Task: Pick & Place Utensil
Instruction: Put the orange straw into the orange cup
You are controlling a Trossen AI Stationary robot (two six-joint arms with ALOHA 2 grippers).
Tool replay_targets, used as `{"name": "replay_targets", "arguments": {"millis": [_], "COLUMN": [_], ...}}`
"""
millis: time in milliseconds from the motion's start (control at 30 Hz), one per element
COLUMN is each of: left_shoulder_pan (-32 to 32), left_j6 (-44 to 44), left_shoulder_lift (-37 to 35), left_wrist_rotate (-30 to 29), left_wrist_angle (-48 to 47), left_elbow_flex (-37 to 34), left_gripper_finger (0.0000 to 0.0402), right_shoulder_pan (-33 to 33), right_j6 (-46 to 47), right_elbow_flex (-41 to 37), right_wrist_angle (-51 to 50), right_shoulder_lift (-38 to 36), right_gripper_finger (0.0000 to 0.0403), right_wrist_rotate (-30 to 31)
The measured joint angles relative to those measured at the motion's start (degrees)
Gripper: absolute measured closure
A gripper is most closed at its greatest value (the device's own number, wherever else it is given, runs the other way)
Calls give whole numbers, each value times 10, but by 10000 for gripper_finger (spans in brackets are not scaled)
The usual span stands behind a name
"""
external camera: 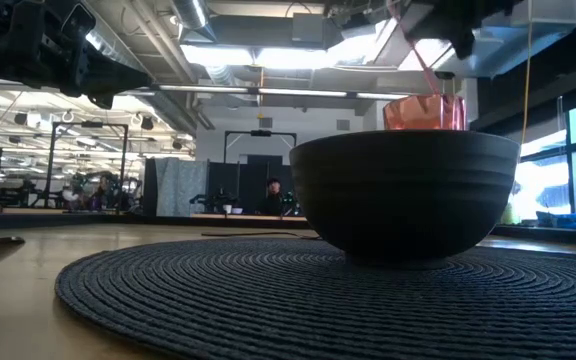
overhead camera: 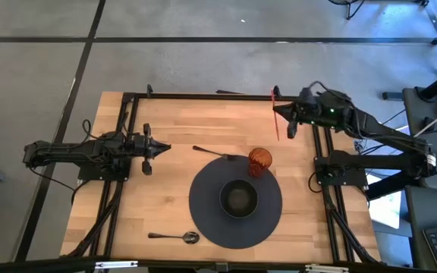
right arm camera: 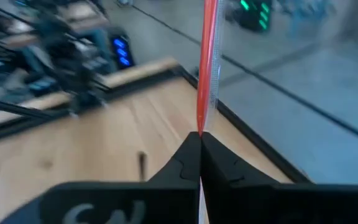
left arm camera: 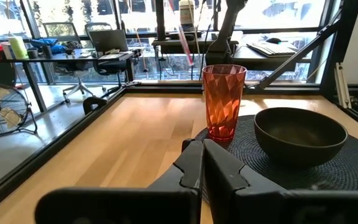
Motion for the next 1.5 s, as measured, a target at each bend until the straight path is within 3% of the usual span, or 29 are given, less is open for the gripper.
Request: {"name": "replay_targets", "arguments": {"millis": [433, 700, 833, 1067, 1500], "left_shoulder_pan": [0, 0, 0, 0, 0], "left_j6": [0, 0, 0, 0, 0], "left_shoulder_lift": [0, 0, 0, 0, 0], "left_wrist_rotate": [0, 0, 1, 1, 1], "left_wrist_angle": [0, 0, 0, 0, 0], "left_elbow_flex": [0, 0, 0, 0, 0], "left_gripper_finger": [394, 397, 394, 397, 397], "right_shoulder_pan": [164, 242, 260, 275, 292], "right_j6": [-68, -98, -93, -88, -44], "right_elbow_flex": [-2, -77, -145, -252, -317], "right_wrist_angle": [150, 240, 301, 429, 451], "right_shoulder_lift": [12, 50, 46, 39, 39], "right_gripper_finger": [402, 402, 403, 403, 403], "right_wrist_rotate": [-1, 37, 79, 84, 117]}}
